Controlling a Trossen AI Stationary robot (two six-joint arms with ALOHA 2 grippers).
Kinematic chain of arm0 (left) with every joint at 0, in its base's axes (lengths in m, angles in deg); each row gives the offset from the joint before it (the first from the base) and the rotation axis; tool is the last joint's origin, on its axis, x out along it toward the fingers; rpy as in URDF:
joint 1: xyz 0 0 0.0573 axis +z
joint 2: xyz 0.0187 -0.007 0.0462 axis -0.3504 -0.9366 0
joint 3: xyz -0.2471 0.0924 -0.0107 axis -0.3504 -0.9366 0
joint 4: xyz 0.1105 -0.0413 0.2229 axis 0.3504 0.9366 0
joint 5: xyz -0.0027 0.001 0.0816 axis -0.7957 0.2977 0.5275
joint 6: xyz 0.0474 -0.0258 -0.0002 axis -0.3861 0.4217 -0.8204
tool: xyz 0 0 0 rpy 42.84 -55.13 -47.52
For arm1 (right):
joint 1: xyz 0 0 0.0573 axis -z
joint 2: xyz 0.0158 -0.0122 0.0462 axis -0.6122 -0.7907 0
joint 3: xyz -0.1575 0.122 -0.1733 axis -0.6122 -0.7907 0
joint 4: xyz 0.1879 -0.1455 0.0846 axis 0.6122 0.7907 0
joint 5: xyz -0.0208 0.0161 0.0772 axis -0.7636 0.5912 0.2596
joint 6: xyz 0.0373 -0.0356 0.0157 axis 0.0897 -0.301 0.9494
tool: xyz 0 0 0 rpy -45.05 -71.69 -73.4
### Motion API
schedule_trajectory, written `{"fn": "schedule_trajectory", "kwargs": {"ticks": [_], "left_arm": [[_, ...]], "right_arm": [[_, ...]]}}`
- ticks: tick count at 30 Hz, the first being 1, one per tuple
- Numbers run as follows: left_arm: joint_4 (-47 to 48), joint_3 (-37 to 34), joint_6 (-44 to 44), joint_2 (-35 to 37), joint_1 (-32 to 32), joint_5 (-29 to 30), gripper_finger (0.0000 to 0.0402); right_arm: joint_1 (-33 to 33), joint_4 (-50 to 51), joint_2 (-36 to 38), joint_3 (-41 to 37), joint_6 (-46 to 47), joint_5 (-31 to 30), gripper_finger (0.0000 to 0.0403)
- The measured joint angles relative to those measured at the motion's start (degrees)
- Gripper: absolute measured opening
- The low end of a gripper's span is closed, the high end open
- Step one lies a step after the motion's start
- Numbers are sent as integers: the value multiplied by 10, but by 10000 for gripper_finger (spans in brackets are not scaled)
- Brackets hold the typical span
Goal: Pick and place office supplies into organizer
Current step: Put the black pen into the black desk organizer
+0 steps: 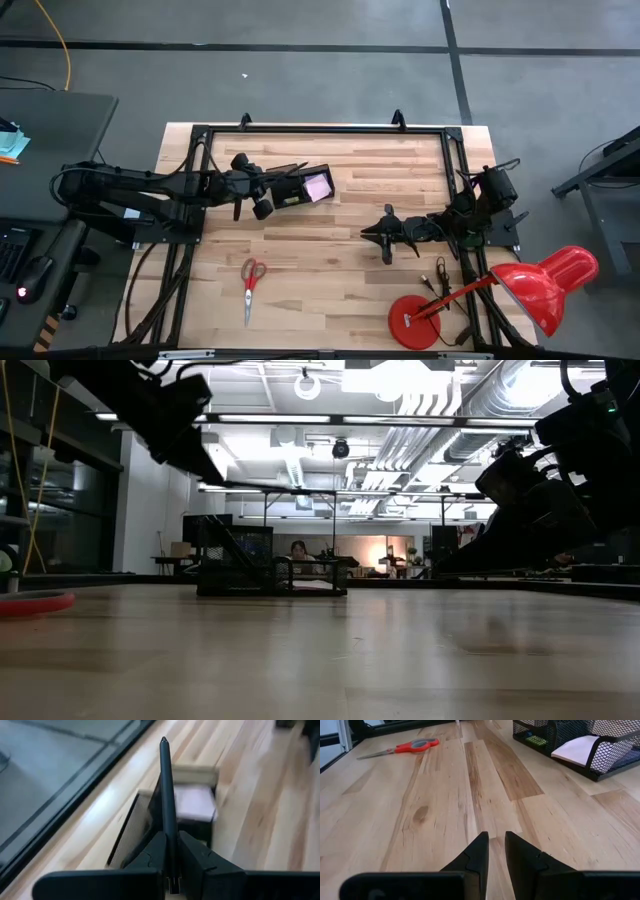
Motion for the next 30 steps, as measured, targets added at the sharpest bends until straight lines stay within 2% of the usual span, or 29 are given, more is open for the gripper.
{"fn": "schedule_trajectory", "kwargs": {"ticks": [5, 14, 20, 25, 30], "left_arm": [[78, 22, 14, 0, -1, 13, 17], [217, 104, 20, 0, -1, 31, 17], [323, 163, 31, -18, 30, -14, 17], [357, 197, 30, -56, 70, -58, 17], [384, 233, 13, -114, 95, -75, 17]], "right_arm": [[0, 10, 0, 0, 0, 0, 58], [0, 19, 0, 0, 0, 0, 58], [0, 19, 0, 0, 0, 0, 58], [0, 27, 0, 0, 0, 0, 58], [0, 36, 0, 0, 0, 0, 58]]}}
